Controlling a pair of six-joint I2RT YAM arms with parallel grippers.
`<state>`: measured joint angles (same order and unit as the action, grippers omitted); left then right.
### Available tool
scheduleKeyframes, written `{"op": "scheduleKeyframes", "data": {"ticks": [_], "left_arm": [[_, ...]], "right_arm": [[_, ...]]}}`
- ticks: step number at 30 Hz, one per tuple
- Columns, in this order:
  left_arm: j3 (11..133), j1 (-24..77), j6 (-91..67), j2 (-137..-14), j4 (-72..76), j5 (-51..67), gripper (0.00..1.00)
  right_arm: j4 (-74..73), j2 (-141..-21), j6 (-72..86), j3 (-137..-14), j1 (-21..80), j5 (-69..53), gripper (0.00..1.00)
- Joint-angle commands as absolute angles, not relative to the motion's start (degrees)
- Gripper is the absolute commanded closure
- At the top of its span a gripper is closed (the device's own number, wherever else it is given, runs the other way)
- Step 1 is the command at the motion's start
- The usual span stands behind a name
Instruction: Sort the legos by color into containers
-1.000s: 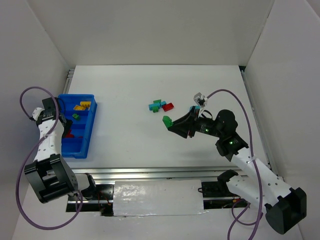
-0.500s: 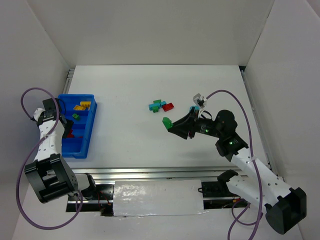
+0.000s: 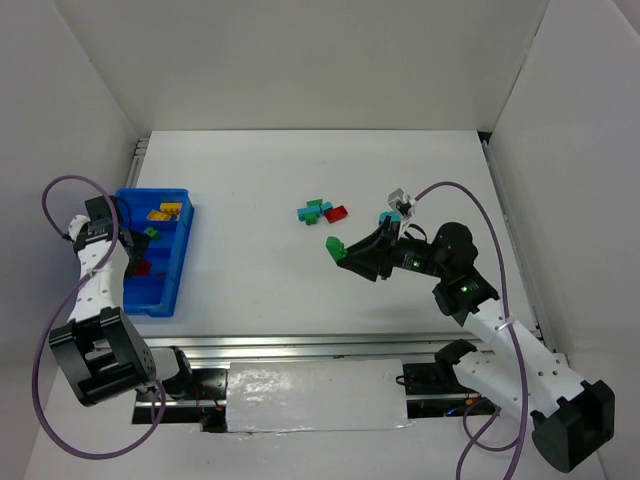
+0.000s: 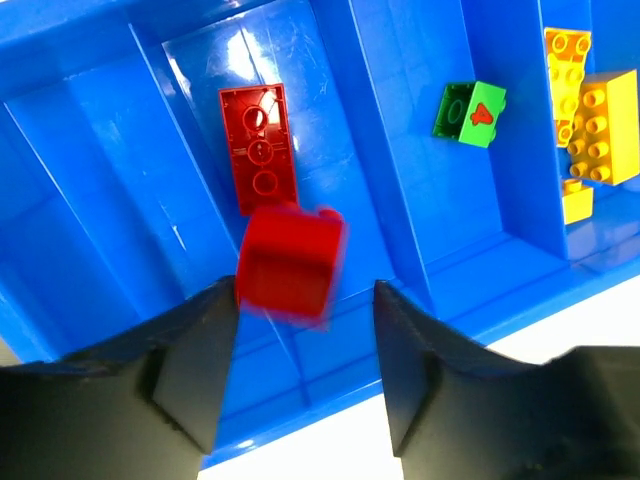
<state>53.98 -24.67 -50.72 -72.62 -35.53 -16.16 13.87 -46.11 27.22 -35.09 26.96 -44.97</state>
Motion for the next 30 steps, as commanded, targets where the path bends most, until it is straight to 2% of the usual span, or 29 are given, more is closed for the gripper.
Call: {"op": "scheduleKeyframes", "data": {"ticks": [1,7,11,13,14,15,16,18,22,25,28,30], "left_arm": [[52.9,-25.0,-50.8,-72.2,-34.6,-16.5,0.23],[53.3,-25.0,-51.2,-71.9,-34.8,-16.4,0.1],[53.2,-24.8,-48.0,-68.7,-33.1,-13.3,0.11],[51.5,-24.3,-43.3,-64.1,-27.1,-5.0,0.09],[51.0,-23.2,-41.4,-62.5,-24.3,-0.8,0.05],[50.2,-22.4,-37.8,-59.5,-17.6,10.8,0.04],[48.4,-21.2,-36.5,-58.3,-13.8,17.2,0.0],[47.3,-15.9,-35.2,-55.7,-5.2,31.3,0.0],[44.0,1.4,-37.7,-53.0,10.1,45.2,0.01],[40.7,10.3,-39.5,-50.9,23.3,48.6,0.01],[40.0,21.4,-36.9,-49.2,25.6,45.4,0.01],[40.5,24.3,-35.2,-50.4,25.4,44.4,0.01]], "right_arm": [[15.7,-45.2,27.0,-35.0,26.7,-46.6,1.0],[15.6,-46.1,26.7,-35.2,26.7,-47.0,1.0],[15.3,-46.7,27.3,-35.2,26.6,-46.1,1.0],[15.2,-47.8,27.9,-35.7,26.6,-46.3,1.0],[15.4,-48.3,28.1,-36.0,26.7,-46.8,1.0],[15.9,-49.2,28.6,-36.0,26.7,-46.8,1.0],[16.3,-49.6,29.3,-36.1,26.6,-46.8,1.0],[18.0,-50.6,30.1,-36.2,26.6,-48.0,1.0],[24.9,-54.0,35.8,-36.2,27.0,-53.0,1.0],[27.9,-55.5,39.4,-36.3,27.3,-54.2,1.0],[29.0,-56.0,41.2,-36.8,28.0,-53.7,1.0],[28.9,-56.3,41.7,-37.3,28.7,-53.4,1.0]]}}
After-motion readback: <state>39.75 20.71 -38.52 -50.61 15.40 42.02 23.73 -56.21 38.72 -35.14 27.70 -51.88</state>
